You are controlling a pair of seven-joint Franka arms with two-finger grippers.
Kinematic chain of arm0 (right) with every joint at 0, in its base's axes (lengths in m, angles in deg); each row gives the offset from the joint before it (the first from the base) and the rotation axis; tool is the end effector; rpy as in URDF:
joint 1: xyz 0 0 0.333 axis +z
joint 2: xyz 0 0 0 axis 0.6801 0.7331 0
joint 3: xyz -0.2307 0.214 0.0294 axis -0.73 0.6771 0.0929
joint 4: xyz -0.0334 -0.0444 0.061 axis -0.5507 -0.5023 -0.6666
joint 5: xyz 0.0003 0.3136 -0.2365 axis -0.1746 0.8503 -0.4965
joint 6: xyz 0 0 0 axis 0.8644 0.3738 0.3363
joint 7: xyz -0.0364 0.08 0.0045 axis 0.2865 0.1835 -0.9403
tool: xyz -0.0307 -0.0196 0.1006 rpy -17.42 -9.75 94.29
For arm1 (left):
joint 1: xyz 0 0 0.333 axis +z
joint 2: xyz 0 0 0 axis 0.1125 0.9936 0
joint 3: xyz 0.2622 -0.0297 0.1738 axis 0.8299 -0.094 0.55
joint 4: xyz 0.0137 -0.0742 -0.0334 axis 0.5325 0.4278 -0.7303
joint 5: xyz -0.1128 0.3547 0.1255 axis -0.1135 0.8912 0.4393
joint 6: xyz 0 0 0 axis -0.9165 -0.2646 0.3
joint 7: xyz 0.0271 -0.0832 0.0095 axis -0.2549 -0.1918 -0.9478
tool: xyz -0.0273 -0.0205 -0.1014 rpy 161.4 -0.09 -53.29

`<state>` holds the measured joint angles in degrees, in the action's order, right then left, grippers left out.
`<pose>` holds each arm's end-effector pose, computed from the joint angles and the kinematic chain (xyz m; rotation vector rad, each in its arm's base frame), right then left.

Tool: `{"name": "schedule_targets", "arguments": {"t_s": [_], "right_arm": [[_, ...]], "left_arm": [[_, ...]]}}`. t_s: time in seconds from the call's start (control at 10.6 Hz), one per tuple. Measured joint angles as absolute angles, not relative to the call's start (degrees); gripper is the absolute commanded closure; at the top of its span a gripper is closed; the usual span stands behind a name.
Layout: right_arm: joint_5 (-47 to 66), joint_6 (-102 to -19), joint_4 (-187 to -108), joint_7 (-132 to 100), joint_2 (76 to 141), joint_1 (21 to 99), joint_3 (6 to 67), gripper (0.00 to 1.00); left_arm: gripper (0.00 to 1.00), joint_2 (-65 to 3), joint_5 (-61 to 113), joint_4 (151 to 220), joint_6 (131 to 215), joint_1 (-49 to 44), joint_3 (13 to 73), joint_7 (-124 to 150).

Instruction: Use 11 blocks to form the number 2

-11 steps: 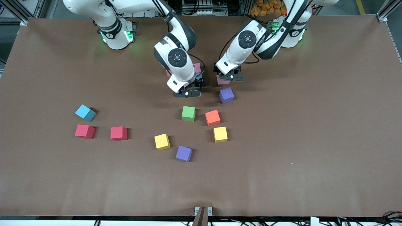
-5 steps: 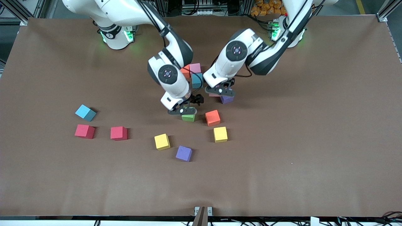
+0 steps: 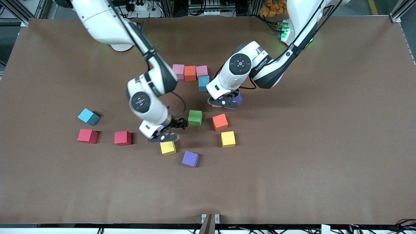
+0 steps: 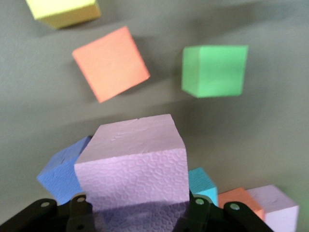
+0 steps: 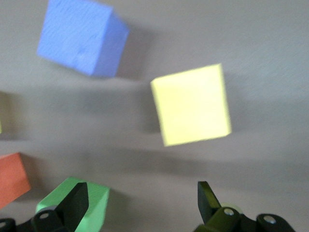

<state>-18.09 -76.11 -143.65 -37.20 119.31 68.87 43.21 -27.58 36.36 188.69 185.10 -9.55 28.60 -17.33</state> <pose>0.6113 0.3162 0.2624 -3.0014 -0.1284 0.0319 0.4593 -0.4667 0.3119 2.9237 -0.2252 -0.2018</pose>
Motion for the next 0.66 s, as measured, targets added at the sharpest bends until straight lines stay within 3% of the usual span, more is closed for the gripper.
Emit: {"name": "schedule_targets", "arguments": {"t_s": [0.19, 0.47, 0.66], "right_arm": [[-19.01, -74.4, -139.76, -32.31, 121.51, 65.59, 43.2, 0.0], [-19.57, -74.36, -136.23, -23.75, 124.52, 61.2, 43.19, 0.0], [-19.54, -74.33, -135.44, -18.03, 125.08, 58.35, 43.21, 0.0]], "left_arm": [[1.0, -24.08, 38.08, 184.33, 184.6, -13.29, 30.47, -20.35], [1.0, -20.95, 39.85, 182.46, 184.36, -26.96, 40.89, -23.75], [1.0, -20.0, 40.16, 182.42, 184.28, -31.65, 44.03, -27.0]]}}
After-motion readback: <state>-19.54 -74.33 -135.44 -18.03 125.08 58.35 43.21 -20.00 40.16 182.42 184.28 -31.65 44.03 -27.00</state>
